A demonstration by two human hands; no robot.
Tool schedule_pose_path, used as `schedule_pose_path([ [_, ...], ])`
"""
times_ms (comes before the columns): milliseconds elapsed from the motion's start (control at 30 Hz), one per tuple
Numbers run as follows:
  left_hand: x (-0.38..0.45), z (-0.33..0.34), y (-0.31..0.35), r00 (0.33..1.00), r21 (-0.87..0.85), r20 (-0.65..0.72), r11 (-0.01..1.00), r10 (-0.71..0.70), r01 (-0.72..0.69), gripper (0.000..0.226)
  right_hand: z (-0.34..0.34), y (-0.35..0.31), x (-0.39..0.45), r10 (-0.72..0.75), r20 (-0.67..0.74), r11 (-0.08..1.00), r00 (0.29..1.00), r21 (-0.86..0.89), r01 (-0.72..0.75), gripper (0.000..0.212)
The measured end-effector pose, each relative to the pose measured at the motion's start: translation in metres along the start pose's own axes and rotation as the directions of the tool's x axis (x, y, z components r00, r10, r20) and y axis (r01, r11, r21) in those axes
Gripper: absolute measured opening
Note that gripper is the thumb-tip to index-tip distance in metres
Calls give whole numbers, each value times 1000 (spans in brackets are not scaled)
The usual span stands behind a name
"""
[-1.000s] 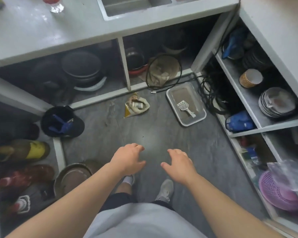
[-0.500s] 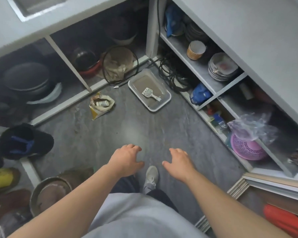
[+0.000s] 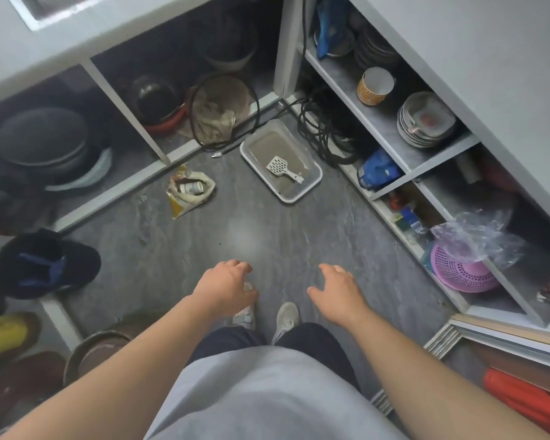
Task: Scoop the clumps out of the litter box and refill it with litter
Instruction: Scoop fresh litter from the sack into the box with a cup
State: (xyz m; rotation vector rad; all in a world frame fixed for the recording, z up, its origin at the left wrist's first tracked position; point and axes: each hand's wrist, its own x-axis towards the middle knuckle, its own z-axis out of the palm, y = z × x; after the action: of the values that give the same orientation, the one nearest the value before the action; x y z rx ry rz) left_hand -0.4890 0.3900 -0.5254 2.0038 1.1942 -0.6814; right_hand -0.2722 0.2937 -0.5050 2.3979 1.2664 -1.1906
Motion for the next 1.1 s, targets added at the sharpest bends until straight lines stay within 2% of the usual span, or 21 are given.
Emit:
schedule_pose_path([
  [300, 20, -17, 18, 1000, -45, -5, 999, -27, 26, 64, -19, 3, 33, -45, 39, 998, 998, -36, 46, 62],
  [667, 39, -44, 43, 982, -146, -64, 975, -178, 167, 63, -65, -14, 102, -197, 93, 978, 976, -46, 202, 61],
  [867, 54, -45, 13, 971, -228, -41, 949, -234, 219, 59, -64, -46, 123, -192, 161, 970, 968, -120, 212, 56],
  [1100, 76, -82, -46, 976, -262, -50, 946, -211, 191, 55, -75, -105, 142, -159, 166, 968, 973, -170, 187, 51],
])
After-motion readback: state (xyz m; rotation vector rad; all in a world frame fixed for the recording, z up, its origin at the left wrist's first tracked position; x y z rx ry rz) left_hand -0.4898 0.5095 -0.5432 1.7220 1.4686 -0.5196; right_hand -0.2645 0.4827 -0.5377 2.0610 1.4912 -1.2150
